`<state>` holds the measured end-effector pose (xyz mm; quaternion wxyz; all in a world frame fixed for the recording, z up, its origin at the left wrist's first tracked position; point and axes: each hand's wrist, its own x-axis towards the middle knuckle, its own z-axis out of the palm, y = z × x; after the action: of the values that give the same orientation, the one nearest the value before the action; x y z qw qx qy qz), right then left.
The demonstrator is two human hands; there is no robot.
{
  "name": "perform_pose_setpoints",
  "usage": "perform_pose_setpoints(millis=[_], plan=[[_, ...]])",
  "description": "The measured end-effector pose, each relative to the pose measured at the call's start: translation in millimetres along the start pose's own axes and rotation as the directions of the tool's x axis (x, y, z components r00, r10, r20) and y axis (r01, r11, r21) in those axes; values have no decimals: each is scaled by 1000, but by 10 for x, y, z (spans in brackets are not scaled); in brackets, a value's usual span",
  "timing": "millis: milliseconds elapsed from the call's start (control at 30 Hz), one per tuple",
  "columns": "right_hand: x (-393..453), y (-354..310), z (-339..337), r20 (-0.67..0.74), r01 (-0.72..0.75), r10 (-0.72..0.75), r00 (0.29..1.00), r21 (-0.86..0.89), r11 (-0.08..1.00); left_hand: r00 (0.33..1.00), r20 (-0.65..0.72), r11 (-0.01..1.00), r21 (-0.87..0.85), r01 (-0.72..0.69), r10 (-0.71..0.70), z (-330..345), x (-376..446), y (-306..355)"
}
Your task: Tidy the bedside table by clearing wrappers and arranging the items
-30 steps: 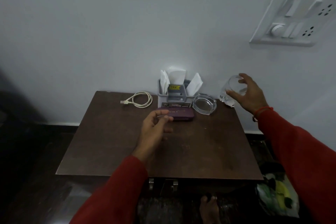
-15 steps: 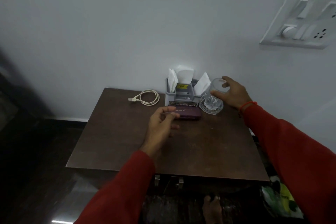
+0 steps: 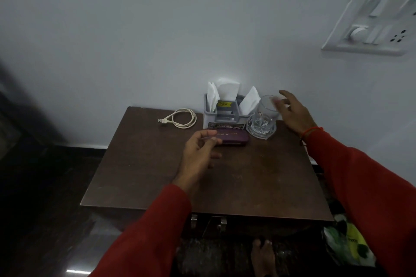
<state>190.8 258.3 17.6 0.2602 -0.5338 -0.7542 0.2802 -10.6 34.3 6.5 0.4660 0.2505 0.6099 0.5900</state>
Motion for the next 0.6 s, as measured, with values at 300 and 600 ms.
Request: perform_pose_setpoints(millis=[300,600], plan=[[116,1189,53,11,-97,115,993,-463,881,1000,23,998,55,11,-12,44,26,-94],[-92,1347,121,14,81,-87,996,-528,845,999,52,989,150,0,-8,254,-8,-153]])
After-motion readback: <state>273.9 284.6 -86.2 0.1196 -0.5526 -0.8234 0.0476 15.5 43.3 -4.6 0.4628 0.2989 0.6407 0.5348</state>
